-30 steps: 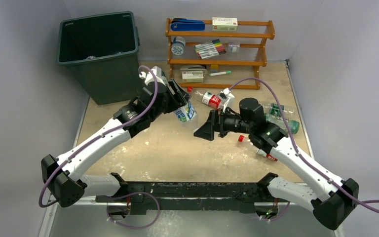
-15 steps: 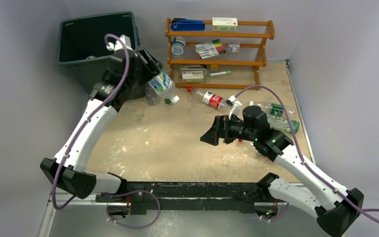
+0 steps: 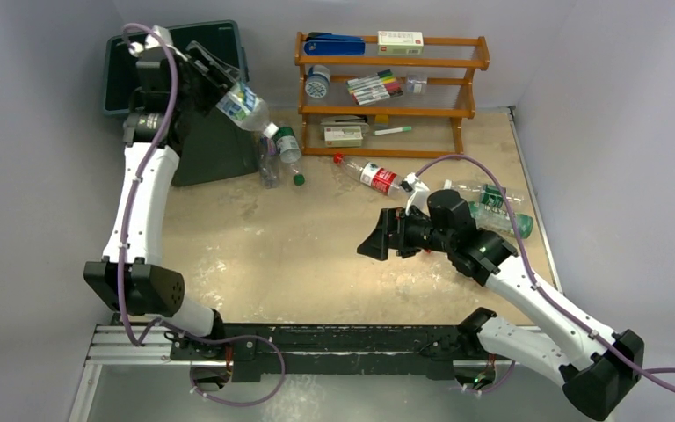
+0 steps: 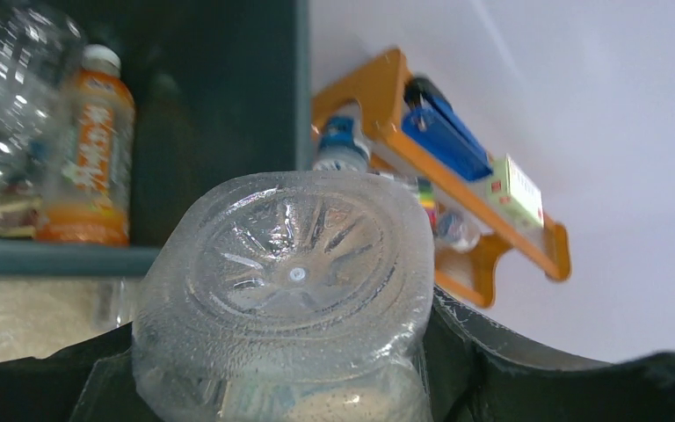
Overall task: Put the plastic bottles in the bin
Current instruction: Place the plastic bottle in the trash bin.
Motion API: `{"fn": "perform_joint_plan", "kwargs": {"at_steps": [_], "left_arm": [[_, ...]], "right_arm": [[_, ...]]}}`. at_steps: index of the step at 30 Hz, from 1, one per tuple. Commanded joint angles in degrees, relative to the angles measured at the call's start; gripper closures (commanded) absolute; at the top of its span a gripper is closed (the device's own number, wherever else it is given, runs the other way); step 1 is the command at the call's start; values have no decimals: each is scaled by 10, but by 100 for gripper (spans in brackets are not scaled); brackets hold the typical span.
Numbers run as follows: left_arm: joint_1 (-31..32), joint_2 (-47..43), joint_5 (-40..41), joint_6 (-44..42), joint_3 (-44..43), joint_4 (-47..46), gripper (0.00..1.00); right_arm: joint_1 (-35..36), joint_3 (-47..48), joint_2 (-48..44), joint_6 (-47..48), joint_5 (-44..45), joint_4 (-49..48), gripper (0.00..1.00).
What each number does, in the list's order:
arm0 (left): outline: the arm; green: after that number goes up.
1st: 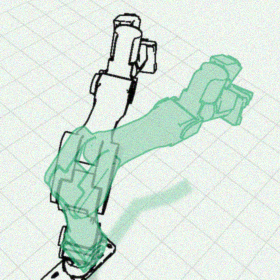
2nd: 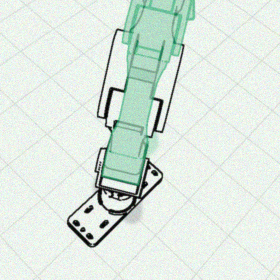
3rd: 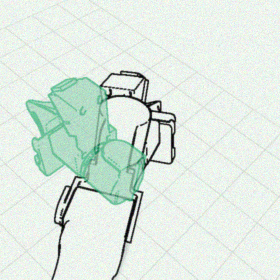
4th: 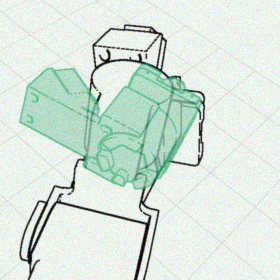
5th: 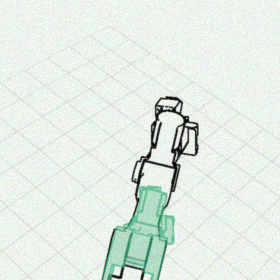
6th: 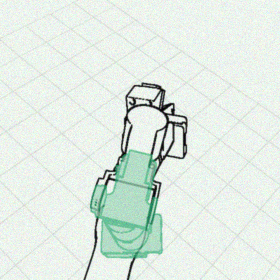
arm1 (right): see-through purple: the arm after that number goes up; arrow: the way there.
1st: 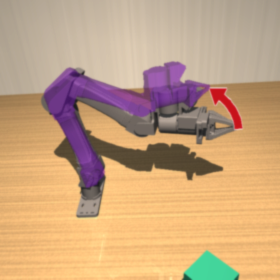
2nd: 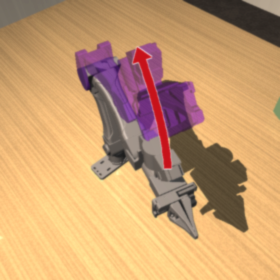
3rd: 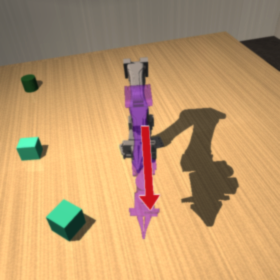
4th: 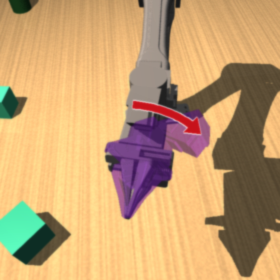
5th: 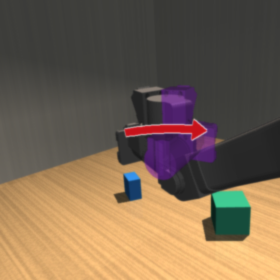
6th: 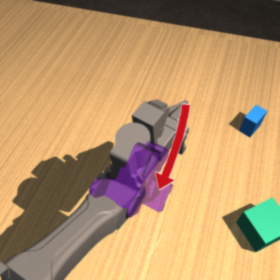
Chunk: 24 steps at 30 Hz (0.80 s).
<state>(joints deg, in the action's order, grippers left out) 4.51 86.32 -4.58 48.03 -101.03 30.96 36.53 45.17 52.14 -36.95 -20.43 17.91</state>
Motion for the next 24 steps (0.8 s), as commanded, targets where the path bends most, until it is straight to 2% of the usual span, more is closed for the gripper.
{"fn": "perform_joint_plan", "kwargs": {"at_steps": [1,6,15,21,24], "left_arm": [[-83,19,-83,55,-50,-74,48],[-150,42,-137,133,-60,-145,48],[-213,92,-154,198,-89,-212,47],[-226,121,-132,197,-99,-226,45],[-226,129,-105,165,-113,-201,44]], "right_arm": [[2,-11,-4,1,3,1,0],[2,-30,-6,-1,-1,-10,0],[3,-51,-11,-8,-4,-30,0],[3,-54,-12,-8,-3,-32,0],[2,-58,-13,-7,-6,-31,0]]}}
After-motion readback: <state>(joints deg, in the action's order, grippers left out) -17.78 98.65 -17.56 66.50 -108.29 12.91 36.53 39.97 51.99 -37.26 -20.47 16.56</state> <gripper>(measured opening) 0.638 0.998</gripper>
